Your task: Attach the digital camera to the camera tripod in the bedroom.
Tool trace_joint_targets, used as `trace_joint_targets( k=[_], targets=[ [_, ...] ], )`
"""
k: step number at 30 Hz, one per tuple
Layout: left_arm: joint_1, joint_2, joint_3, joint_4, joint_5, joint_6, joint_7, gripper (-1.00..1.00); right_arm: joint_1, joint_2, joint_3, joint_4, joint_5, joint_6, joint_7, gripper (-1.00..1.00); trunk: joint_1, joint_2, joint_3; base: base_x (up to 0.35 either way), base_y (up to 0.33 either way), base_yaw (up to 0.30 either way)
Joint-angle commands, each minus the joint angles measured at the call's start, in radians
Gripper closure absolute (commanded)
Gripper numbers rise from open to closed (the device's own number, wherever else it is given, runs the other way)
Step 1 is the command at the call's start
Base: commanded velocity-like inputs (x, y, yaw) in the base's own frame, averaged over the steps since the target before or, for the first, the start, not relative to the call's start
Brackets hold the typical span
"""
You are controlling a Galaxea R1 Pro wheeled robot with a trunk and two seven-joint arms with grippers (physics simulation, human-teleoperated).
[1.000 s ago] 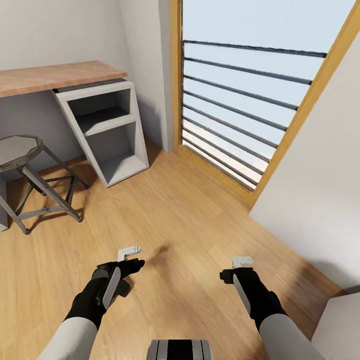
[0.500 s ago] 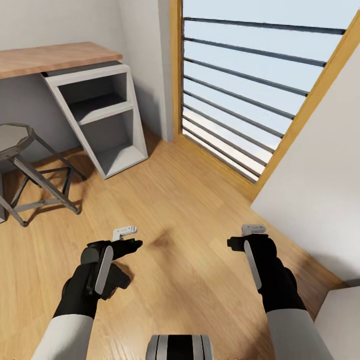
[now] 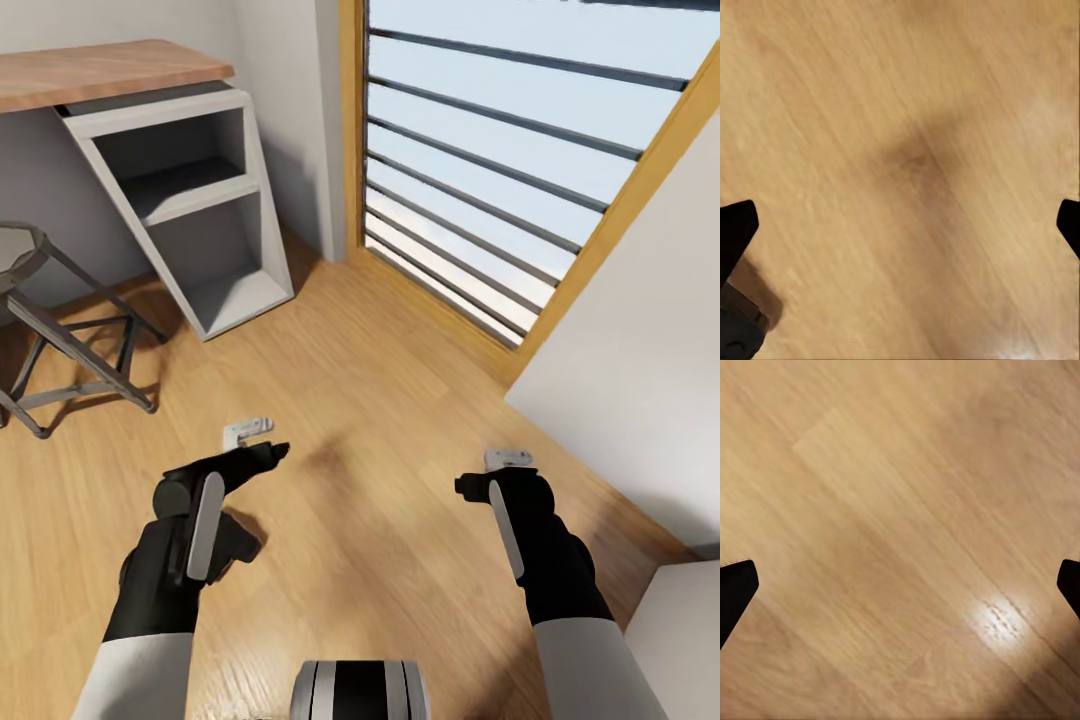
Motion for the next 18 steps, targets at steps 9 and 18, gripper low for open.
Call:
trace_joint_targets(
  k=[9, 18],
  targets=[
    [0.001, -0.001, 0.004, 0.109, 0.165, -0.011, -0.002, -1.00, -0.001, 0.002, -0.001, -0.002, 0.009, 0.004, 0.004, -1.00, 0.004, -0.002, -0.036, 0.000, 0.000, 0.000],
    [0.001, 0.020, 0.001, 0.169, 0.185, -0.021, -0.006, -1.00, -0.001, 0.003, -0.001, -0.002, 0.009, 0.005, 0.003, -1.00, 0.008, -0.005, -0.070, 0.000, 0.000, 0.000]
  ],
)
